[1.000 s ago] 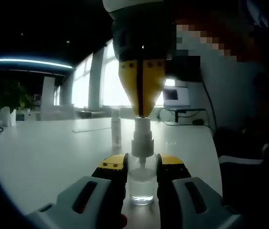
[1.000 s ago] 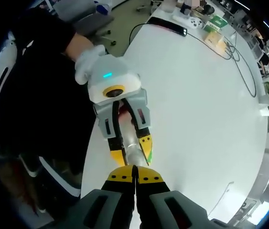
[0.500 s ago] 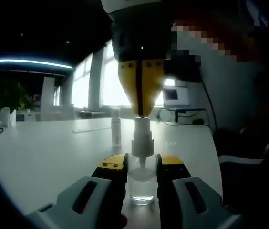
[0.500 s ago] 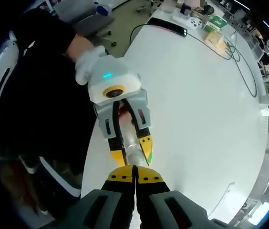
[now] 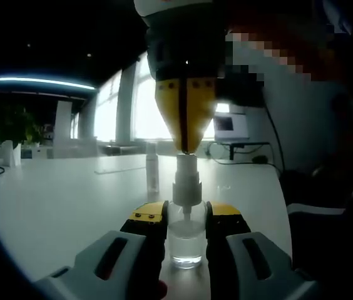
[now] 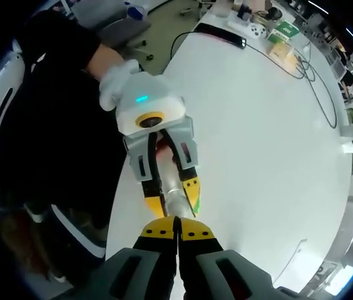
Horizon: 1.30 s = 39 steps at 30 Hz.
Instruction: Clamp pump bottle remove cover press pump head put on cover
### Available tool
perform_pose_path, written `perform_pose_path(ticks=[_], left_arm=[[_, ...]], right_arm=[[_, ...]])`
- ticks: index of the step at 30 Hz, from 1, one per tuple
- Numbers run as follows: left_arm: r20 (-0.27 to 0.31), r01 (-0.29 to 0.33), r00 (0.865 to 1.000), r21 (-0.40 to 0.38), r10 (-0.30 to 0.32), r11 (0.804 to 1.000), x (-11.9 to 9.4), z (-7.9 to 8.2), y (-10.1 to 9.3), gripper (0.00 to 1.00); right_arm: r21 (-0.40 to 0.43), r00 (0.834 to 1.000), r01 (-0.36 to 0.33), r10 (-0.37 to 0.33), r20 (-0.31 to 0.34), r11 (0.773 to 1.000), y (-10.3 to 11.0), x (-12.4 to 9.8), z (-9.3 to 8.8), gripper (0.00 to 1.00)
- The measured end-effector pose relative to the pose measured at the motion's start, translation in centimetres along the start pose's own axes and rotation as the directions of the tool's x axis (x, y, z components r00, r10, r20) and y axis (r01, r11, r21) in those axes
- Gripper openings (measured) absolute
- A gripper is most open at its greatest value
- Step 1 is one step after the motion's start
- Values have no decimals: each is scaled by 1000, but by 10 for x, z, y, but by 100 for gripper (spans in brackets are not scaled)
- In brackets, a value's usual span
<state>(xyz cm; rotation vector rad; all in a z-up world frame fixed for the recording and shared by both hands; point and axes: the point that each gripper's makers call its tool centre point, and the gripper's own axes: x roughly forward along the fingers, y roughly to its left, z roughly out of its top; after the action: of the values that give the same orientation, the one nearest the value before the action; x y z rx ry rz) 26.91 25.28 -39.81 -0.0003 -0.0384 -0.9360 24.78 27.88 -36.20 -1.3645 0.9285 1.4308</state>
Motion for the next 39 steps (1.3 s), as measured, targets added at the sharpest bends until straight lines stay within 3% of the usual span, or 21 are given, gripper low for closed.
perform_pose_path(ticks=[33, 39], left_arm=[[-1, 0, 1000, 0, 0, 1000, -1, -1, 0, 15], [0, 0, 1000, 1, 0, 1000, -1, 0, 0, 15]], right_arm=[[23, 1000, -17, 17, -14, 1000, 0, 7, 0, 0], [-5, 1000, 1, -1, -17, 1000, 1, 2, 1, 0]])
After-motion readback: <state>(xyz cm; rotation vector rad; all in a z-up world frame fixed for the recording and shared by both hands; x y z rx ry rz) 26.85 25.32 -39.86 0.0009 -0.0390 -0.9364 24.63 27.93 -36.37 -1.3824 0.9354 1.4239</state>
